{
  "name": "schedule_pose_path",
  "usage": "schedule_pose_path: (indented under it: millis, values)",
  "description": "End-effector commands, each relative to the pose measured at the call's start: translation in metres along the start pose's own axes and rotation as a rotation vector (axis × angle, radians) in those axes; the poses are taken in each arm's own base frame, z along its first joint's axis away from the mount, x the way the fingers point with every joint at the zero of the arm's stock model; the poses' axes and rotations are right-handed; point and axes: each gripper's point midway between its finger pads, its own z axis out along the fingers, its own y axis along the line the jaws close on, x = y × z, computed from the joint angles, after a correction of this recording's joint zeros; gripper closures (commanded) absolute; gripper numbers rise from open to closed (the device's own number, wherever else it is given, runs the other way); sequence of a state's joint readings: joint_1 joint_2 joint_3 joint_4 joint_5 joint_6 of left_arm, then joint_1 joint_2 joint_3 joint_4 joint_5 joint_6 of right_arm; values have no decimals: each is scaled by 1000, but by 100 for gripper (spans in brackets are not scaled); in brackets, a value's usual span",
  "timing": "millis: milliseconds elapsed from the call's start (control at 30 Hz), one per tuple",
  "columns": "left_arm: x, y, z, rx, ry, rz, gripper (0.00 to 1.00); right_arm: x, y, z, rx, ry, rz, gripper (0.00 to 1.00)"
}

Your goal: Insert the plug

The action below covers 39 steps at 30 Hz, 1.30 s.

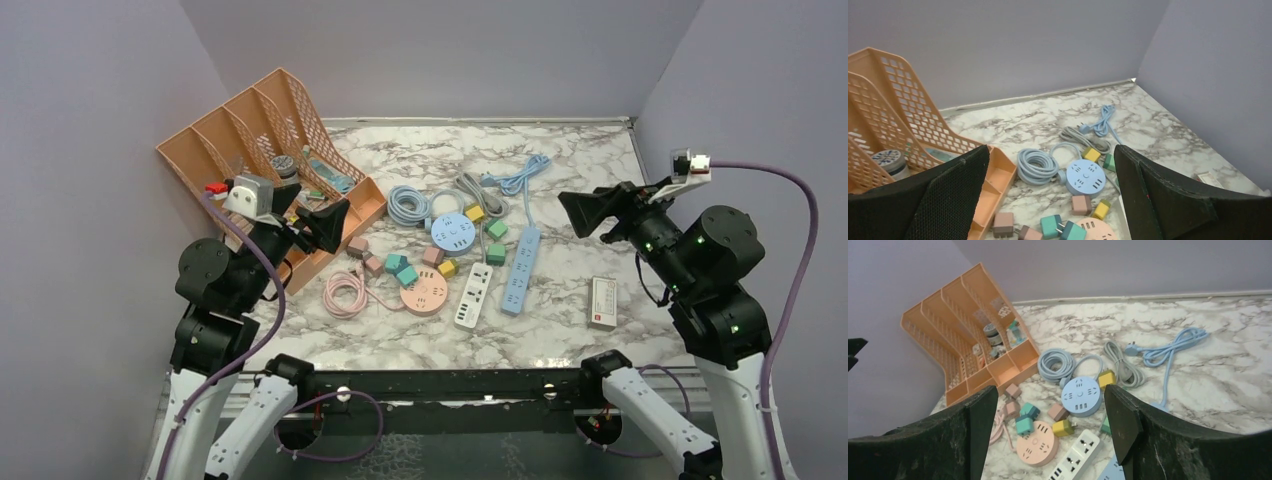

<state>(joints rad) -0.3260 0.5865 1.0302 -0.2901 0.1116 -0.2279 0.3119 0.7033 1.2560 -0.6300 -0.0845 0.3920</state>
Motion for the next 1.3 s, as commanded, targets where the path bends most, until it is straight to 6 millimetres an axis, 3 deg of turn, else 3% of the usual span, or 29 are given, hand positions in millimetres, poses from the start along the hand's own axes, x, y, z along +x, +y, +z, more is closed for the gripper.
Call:
schedule_pose_path:
  millis: [0, 300, 433, 633, 867, 1067, 1267]
  values:
    - [10, -27, -8, 156, 16, -67, 1, 28, 20, -9, -133, 117, 64, 21]
    - [67, -30, -3, 204, 142, -217, 1, 66, 24, -11, -202, 225, 124, 20]
    - [116, -24, 9, 169, 282, -359, 1, 88, 20, -7, -206, 278, 162, 20]
    - [213, 5, 34, -13, 594, -490, 9, 128, 12, 1, -208, 360, 232, 21]
    - [281, 5, 43, -173, 808, -538, 15, 165, -7, 11, -144, 443, 258, 23]
    - [319, -6, 28, -340, 867, -612, 16, 176, -12, 19, -128, 474, 272, 24]
    - [329, -5, 22, -462, 829, -649, 16, 186, -16, 23, -113, 495, 291, 25]
